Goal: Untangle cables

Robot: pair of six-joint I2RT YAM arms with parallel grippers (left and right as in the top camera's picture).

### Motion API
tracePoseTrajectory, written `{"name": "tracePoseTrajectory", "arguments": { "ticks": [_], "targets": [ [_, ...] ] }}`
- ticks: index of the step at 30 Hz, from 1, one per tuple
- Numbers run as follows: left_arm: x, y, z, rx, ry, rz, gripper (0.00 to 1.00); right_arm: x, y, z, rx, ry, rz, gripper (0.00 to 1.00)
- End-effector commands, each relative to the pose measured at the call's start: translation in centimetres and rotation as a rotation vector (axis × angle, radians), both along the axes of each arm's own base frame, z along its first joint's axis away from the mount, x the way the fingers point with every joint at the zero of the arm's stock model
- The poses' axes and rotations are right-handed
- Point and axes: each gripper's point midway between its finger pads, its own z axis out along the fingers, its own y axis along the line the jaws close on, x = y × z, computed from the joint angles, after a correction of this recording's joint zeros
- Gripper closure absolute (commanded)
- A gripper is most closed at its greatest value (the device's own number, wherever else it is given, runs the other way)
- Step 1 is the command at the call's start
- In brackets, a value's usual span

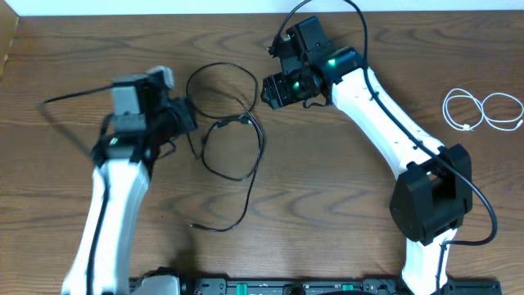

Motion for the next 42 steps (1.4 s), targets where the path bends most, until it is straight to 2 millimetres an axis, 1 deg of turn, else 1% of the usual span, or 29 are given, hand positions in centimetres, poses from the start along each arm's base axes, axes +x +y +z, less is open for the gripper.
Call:
{"name": "tracePoseTrajectory", "arguments": {
  "ticks": [1,3,5,9,11,14,16,18,21,23,25,27,30,33,36,39,42],
  "targets": [
    [-0.6,0.7,6.8,0.030,-0.201,0.034,0.93,0.0,0.4,0.2,0.003,-0.011,0.008,0.32],
    [-1.6,1.4,10.1,0.057,-0.309,0.071,0.93,0.1,0.5,0.3,0.006,-0.017,0.010,0.32],
    [-2.7,2.0,13.0,0.080,-0.404,0.108,0.92,0.0,0.7,0.3,0.008,-0.020,0.013,0.31],
    [-4.8,3.0,17.0,0.110,-0.538,0.172,0.93,-0.2,1.2,0.4,0.010,-0.024,0.023,0.28],
    [-5.9,4.1,18.9,0.136,-0.601,0.236,0.92,-0.4,1.7,0.5,0.016,-0.027,0.034,0.24],
    [-7.1,6.0,20.8,0.176,-0.667,0.346,0.93,-0.8,2.6,0.7,0.022,-0.039,0.053,0.23],
    [-7.9,7.3,21.7,0.204,-0.695,0.426,0.93,-1.1,3.3,0.8,0.027,-0.047,0.067,0.23],
    [-8.5,8.4,22.2,0.226,-0.708,0.490,0.92,-1.3,4.0,0.9,0.034,-0.058,0.081,0.23],
    [-8.8,9.2,22.2,0.243,-0.702,0.534,0.93,-1.7,4.9,1.0,0.025,-0.078,0.093,0.23],
    [-8.6,9.2,21.6,0.245,-0.679,0.531,0.93,-1.8,5.1,0.8,0.003,-0.096,0.091,0.22],
    [-8.2,9.2,20.6,0.245,-0.641,0.529,0.93,-1.9,5.3,0.5,-0.025,-0.114,0.084,0.20],
    [-7.6,9.2,19.1,0.257,-0.582,0.521,0.93,-1.9,5.3,0.3,-0.051,-0.128,0.076,0.20],
    [-6.8,9.3,16.3,0.244,-0.474,0.524,0.93,-2.0,5.4,0.3,-0.067,-0.140,0.078,0.20],
    [-6.0,9.3,13.0,0.256,-0.350,0.515,0.92,-2.0,5.5,0.1,-0.068,-0.142,0.079,0.21],
    [-5.2,9.4,8.9,0.252,-0.196,0.518,0.92,-1.9,5.6,-0.5,-0.063,-0.149,0.078,0.23],
    [-4.4,9.3,4.9,0.272,-0.048,0.500,0.92,-1.8,5.7,-1.5,-0.058,-0.156,0.077,0.25],
    [-3.8,9.4,1.3,0.298,0.076,0.482,0.92,-1.7,5.7,-2.8,-0.051,-0.166,0.076,0.25]
  ]
}}
